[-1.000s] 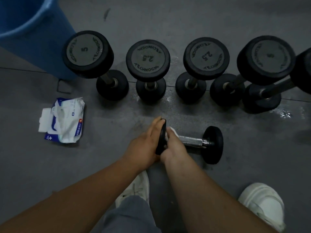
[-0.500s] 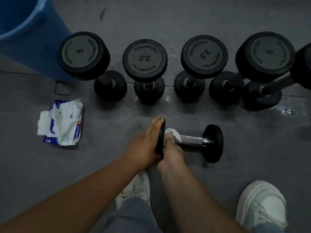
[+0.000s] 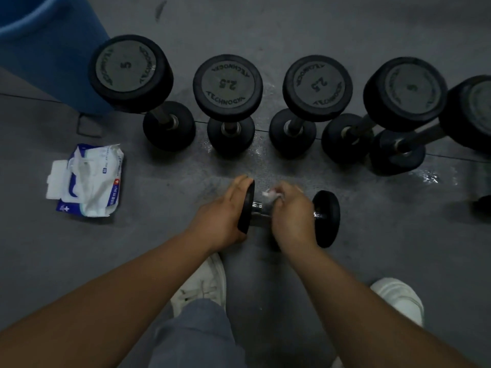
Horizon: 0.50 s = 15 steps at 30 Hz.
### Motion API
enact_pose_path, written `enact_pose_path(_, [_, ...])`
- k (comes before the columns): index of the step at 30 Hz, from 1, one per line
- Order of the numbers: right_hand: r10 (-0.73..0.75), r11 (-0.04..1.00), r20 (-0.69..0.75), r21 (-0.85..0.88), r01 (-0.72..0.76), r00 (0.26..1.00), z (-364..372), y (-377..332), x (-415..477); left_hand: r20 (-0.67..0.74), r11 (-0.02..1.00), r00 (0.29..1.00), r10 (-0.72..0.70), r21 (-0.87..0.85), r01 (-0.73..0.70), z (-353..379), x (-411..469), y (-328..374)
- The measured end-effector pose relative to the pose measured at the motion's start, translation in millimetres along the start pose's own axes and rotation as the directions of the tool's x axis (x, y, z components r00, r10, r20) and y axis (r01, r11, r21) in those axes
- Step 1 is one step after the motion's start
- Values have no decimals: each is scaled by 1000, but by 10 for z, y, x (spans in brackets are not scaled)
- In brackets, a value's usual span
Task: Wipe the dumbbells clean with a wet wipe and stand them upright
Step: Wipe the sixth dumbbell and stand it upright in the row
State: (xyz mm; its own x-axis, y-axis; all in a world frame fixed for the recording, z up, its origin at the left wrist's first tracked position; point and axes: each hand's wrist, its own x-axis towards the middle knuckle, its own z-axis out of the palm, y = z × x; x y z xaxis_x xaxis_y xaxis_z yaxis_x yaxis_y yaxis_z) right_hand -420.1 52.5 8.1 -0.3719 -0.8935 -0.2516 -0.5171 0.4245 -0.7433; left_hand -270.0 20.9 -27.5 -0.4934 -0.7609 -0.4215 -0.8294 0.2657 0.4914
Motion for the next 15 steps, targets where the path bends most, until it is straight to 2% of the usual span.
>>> enact_pose_path(2, [-162,927,178,-310,211,971,118,154,-23,-1,1000,1000,-10,1,10,-29,28,8])
enact_pose_path(4, [-184,777,350,-521,354,919,237,360,-219,1,1000,1000,-5,-1,5,-51,41,21])
enact_pose_path(7, [-240,649,438,-591,479,866,166,466,-340,5,1000,1000,12,-6,-12,-42,29,23])
enact_pose_path(9, [-279,610,487,-576,544,828,120,491,-250,10,1000,1000,7,-14,-7,-49,29,32])
enact_pose_path(11, [-290,721,514,-437,537,807,37,463,-98,21,1000,1000,-8,-12,9,-70,40,40])
enact_pose_path(13, [-273,884,499,-208,419,822,-38,410,29,21,1000,1000,-1,3,1,-85,42,40])
enact_pose_path(15, [-225,964,429,-31,263,875,-71,383,103,33,1000,999,9,-6,-8,-83,21,51])
